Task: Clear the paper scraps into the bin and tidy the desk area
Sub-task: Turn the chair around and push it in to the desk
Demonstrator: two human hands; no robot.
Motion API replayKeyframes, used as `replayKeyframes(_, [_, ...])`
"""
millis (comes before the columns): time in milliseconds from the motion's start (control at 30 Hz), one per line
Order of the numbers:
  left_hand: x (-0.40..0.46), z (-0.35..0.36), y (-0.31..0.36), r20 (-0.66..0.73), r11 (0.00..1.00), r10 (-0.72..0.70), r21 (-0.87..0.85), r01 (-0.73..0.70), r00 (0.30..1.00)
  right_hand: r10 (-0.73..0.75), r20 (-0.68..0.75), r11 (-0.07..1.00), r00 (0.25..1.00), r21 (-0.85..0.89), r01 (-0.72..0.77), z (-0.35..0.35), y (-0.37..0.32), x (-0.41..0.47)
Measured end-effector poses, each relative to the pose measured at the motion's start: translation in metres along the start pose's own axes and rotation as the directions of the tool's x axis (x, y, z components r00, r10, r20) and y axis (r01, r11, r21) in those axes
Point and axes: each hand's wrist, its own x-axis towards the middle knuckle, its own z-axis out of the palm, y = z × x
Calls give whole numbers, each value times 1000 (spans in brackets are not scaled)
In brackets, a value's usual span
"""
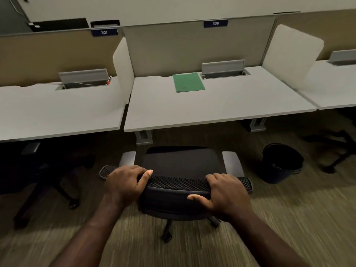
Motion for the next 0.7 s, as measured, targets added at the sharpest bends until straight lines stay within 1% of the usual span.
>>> replayKeyframes(200, [20, 11, 29, 13, 999, -18, -32, 18, 1000, 10, 18, 1000, 1000, -15, -10, -4, 33, 10])
replayKeyframes(400, [55, 28, 63, 54, 997, -28, -65, 31, 998, 22, 50, 1000, 999, -19, -21, -6, 83, 33])
replayKeyframes(533, [78, 40, 83, 42, 998, -22, -61, 25, 999, -10, 50, 1000, 999, -17, 11, -6, 117, 52])
replayKeyframes(700, [115, 61, 114, -17, 994, -104, -38, 103, 994, -57, 68, 998, 996, 4, 57, -2, 168, 88])
